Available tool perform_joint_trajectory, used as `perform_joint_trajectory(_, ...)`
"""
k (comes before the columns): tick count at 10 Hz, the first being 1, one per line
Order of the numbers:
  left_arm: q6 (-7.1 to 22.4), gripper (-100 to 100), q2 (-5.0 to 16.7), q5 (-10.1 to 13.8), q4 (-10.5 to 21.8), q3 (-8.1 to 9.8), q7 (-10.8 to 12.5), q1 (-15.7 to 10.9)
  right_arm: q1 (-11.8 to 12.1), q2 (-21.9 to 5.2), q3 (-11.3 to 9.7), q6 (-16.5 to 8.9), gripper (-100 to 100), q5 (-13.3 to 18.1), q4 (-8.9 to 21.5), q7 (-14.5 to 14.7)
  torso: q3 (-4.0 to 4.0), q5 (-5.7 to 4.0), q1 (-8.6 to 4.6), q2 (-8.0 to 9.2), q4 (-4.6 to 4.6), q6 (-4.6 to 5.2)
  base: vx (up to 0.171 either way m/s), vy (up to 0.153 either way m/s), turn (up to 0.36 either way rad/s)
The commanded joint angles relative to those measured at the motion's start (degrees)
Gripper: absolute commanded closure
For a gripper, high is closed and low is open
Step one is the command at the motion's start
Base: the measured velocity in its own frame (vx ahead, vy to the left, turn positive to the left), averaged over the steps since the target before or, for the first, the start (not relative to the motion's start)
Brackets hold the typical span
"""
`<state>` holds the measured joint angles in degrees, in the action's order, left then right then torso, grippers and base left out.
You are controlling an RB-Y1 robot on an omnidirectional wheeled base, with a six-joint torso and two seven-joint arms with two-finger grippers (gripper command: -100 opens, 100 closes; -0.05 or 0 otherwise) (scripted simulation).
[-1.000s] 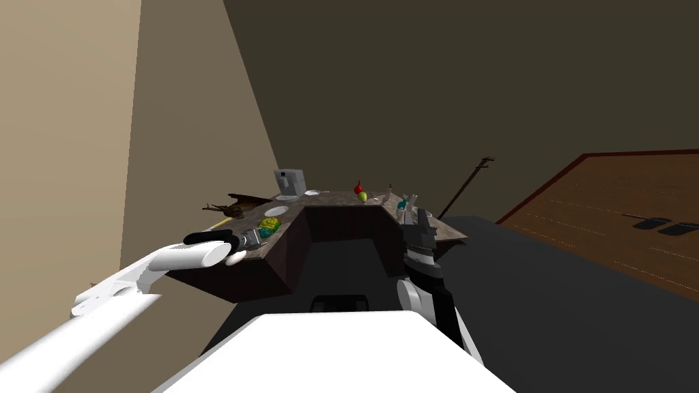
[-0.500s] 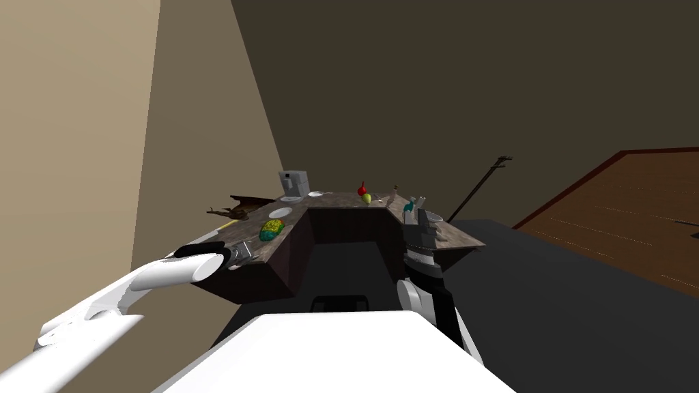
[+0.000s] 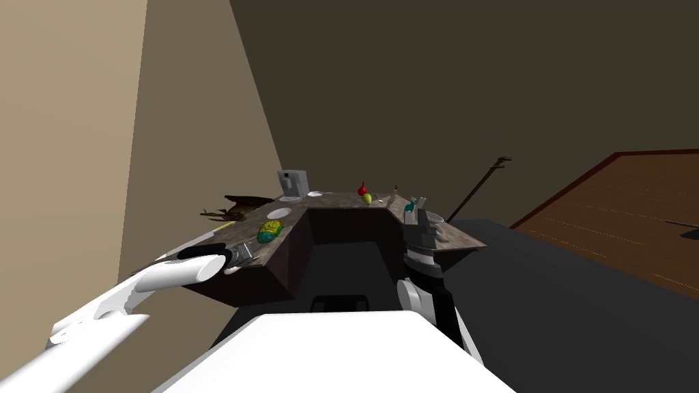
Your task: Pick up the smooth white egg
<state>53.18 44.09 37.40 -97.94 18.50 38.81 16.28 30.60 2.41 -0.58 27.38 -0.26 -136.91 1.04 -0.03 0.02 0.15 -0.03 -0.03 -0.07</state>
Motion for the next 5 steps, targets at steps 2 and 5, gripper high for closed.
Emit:
perform_joint_trajectory(2, 0.0, 100, 0.0, 0.0, 0.0, 0.01, 0.0, 0.0, 0.0, 0.0, 0.0, 0.0, 0, 0.0, 0.0, 0.0, 0.03, -0.01, -0.03, 0.06, 0.01, 0.00, 0.000, 0.000, 0.000)
perform_joint_trajectory(5, 0.0, 100, 0.0, 0.0, 0.0, 0.00, 0.0, 0.0, 0.0, 0.0, 0.0, 0.0, 0, 0.0, 0.0, 0.0, 0.06, -0.01, -0.05, 0.10, 0.02, 0.00, 0.000, 0.000, 0.000)
